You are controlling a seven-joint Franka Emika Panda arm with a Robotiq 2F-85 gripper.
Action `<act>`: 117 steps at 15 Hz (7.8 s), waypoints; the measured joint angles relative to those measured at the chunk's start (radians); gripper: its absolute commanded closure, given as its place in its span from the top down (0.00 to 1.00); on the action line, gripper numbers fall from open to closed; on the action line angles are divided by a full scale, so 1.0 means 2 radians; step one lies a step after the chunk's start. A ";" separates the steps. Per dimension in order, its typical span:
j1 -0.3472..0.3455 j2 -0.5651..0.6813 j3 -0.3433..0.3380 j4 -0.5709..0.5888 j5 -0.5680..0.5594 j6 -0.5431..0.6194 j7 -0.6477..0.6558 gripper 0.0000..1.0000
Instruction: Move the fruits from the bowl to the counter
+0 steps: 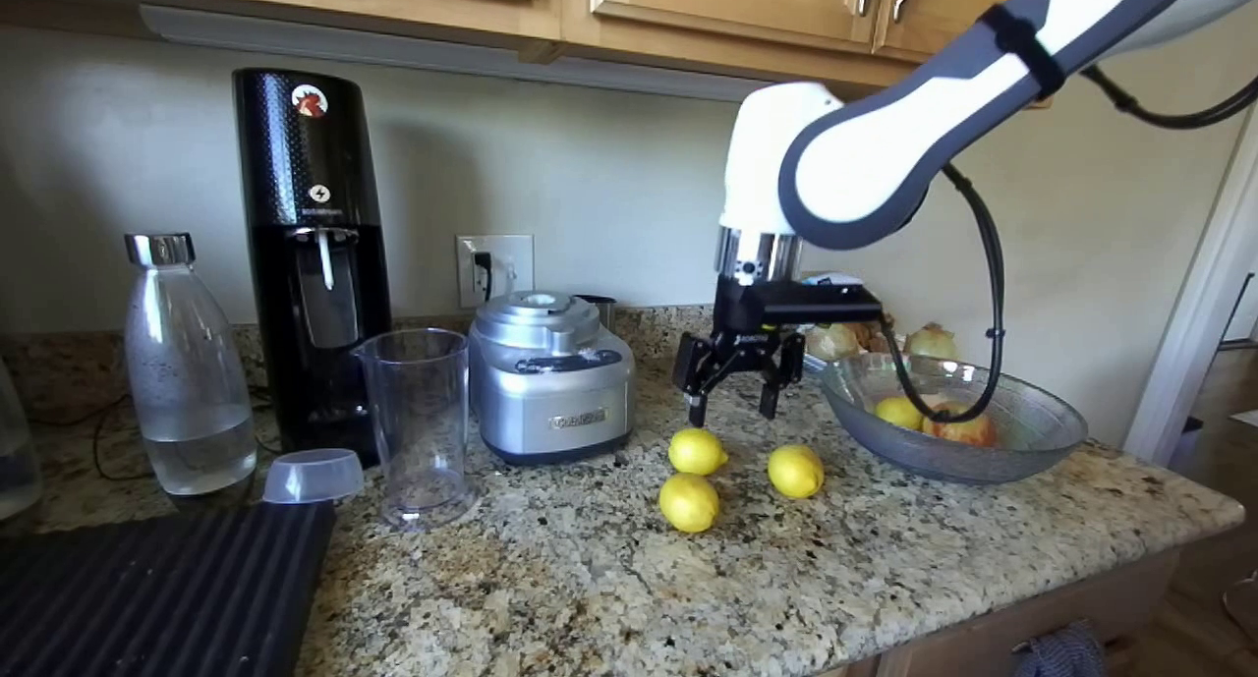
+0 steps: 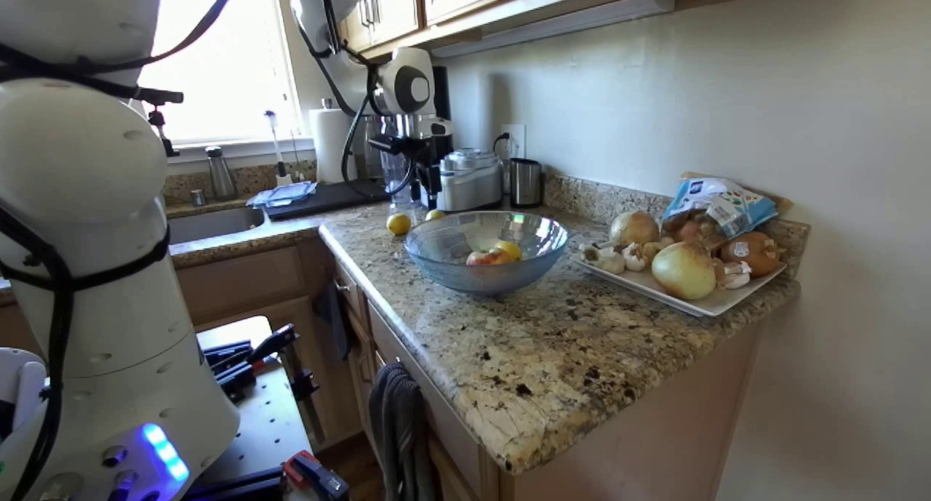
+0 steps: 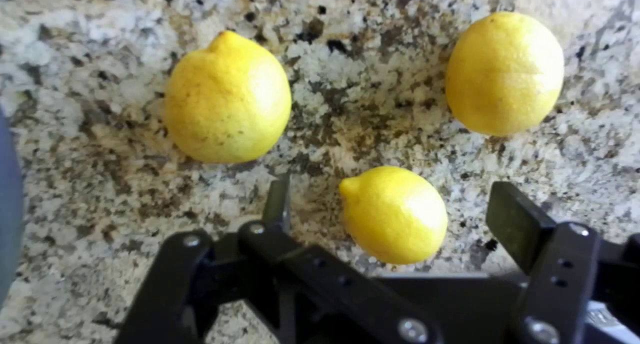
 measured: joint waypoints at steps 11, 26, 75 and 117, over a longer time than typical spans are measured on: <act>-0.073 -0.134 -0.027 -0.022 0.006 -0.113 -0.057 1.00; -0.158 -0.121 -0.061 -0.135 0.019 -0.031 -0.415 1.00; -0.080 -0.165 0.024 -0.112 -0.043 -0.050 -0.294 0.58; -0.057 0.015 -0.009 0.014 -0.052 0.007 -0.305 1.00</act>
